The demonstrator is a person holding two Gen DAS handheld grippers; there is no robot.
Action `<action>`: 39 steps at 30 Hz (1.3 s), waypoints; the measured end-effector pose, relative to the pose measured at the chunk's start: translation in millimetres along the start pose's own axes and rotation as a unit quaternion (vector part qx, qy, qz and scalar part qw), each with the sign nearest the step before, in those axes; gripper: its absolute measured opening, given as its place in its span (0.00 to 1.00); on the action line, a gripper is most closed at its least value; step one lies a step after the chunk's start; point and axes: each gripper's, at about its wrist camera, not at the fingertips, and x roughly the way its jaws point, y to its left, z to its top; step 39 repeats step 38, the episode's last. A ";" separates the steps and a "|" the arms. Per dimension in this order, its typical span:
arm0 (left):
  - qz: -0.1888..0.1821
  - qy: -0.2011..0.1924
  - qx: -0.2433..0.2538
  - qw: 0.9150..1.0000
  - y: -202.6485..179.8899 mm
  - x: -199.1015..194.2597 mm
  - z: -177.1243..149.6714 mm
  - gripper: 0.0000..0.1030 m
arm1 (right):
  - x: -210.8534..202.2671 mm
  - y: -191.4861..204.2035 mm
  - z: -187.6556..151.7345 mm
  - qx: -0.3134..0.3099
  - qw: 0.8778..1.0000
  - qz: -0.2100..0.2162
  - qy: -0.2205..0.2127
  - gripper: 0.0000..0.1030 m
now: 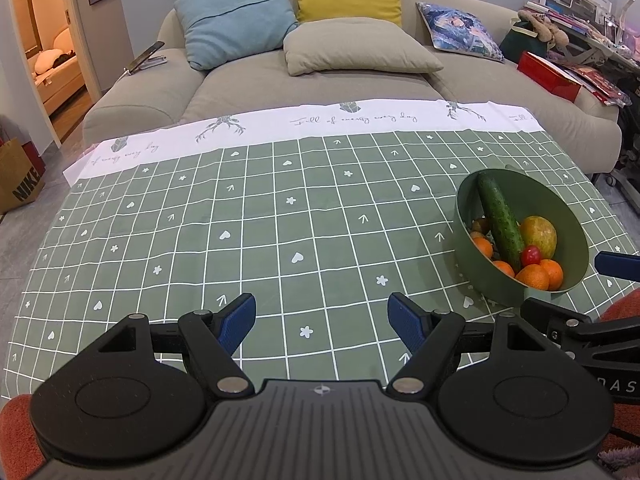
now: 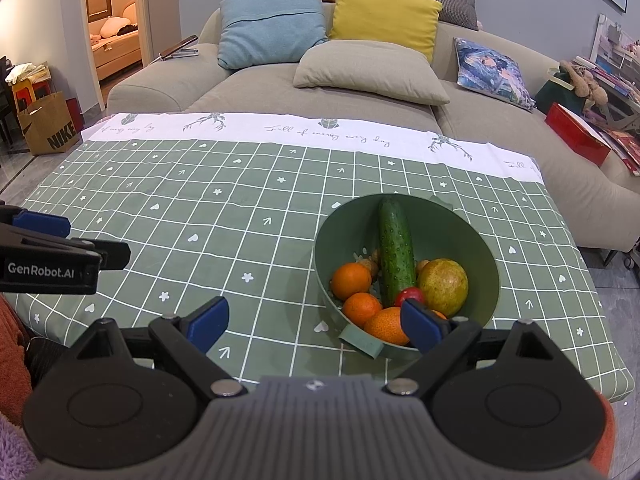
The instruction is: Organize fruits
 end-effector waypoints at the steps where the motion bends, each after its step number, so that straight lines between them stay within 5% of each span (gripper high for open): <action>1: 0.000 0.000 0.000 1.000 -0.2 -0.2 -0.2 0.86 | -0.1 -0.1 0.1 0.000 1.000 0.000 0.000 0.86; 39: 0.008 -0.009 -0.015 1.000 3.3 -5.5 -0.2 0.85 | 2.8 -4.4 -0.2 -0.006 1.000 0.004 0.004 0.88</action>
